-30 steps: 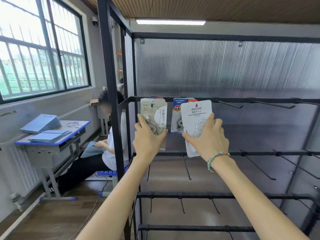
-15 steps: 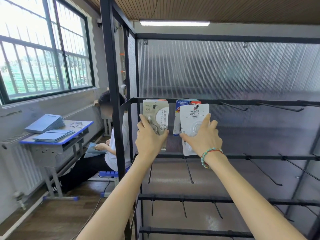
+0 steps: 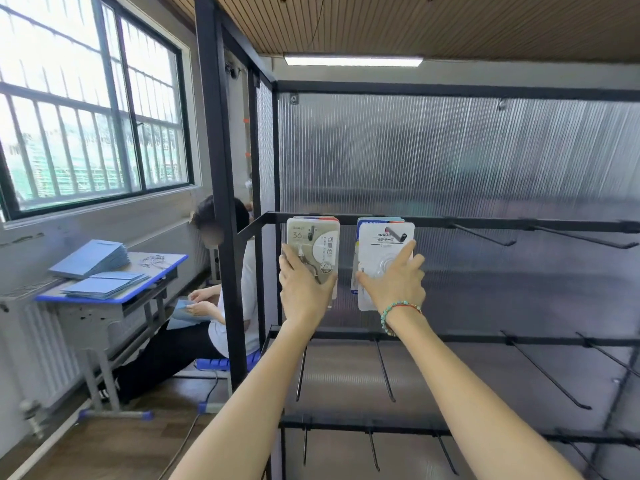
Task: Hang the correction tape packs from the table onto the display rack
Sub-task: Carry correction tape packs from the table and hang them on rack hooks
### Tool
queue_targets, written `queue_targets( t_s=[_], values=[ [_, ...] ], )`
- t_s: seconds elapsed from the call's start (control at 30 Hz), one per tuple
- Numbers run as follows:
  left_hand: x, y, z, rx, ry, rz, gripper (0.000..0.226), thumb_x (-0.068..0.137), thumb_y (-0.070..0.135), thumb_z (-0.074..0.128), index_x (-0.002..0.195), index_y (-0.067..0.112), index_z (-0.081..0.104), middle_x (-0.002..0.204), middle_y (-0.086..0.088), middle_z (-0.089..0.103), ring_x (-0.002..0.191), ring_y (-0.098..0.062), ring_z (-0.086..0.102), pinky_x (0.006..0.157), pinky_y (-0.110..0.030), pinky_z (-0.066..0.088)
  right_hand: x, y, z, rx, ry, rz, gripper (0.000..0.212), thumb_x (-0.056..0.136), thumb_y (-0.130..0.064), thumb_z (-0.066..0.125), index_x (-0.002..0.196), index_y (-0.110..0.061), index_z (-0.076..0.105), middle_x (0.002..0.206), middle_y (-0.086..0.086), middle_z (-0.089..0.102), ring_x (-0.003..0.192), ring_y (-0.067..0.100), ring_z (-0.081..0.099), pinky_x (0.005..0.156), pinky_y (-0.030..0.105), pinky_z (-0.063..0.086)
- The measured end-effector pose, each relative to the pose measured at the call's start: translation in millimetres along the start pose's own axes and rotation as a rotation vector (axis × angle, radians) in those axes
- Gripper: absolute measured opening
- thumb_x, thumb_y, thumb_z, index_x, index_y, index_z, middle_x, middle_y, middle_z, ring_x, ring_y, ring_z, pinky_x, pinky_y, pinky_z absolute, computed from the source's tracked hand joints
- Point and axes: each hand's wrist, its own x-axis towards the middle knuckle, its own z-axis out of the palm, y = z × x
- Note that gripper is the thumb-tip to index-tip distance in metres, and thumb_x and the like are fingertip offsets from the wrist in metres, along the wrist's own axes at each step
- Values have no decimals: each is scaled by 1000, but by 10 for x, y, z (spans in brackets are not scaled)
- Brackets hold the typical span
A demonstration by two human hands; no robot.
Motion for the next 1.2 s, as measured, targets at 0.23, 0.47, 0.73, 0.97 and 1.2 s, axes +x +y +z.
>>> queue_targets(
  t_s=[0.23, 0.47, 0.73, 0.97, 1.2],
  values=[
    [35, 11, 13, -57, -13, -8, 111, 81, 42, 73, 153, 12, -6, 156, -12, 18, 138, -35, 30, 106, -53, 38, 24, 30, 24, 21, 8, -8, 115, 72, -56, 73, 149, -10, 2, 131, 14, 33, 117, 32, 45, 79, 42, 50],
    [-81, -13, -58, 14, -16, -12, 119, 77, 51, 74, 153, 18, -11, 159, -14, 8, 145, -33, 16, 111, -57, 30, -88, 169, -22, 84, -50, 12, 117, 74, -61, 68, 150, -9, -4, 142, 14, 25, 126, 34, 37, 87, 48, 47],
    [-489, 52, -350, 77, -4, 169, 84, 88, 33, 66, 152, 10, 17, 158, -19, 12, 147, -33, 11, 117, -50, 21, -453, 340, -247, 41, -86, -223, 81, 82, -49, 64, 144, -13, 27, 145, 12, 26, 127, 34, 36, 98, 48, 41],
    [-1249, -109, -824, 202, 47, 222, 66, 91, 23, 60, 147, 8, 29, 154, -12, 27, 144, -27, 20, 118, -43, 21, -1119, 352, -405, 97, -304, -520, 69, 92, -40, 55, 149, -17, 24, 158, 5, 14, 144, 21, 15, 115, 38, 19],
    [-2258, -751, -1705, 397, 127, -45, 70, 92, 25, 59, 151, 10, 24, 157, -9, 26, 146, -23, 18, 120, -41, 18, -2098, -106, -320, 232, -539, -806, 58, 93, -30, 57, 145, -15, 35, 148, 3, 38, 138, 20, 30, 116, 34, 22]
  ],
)
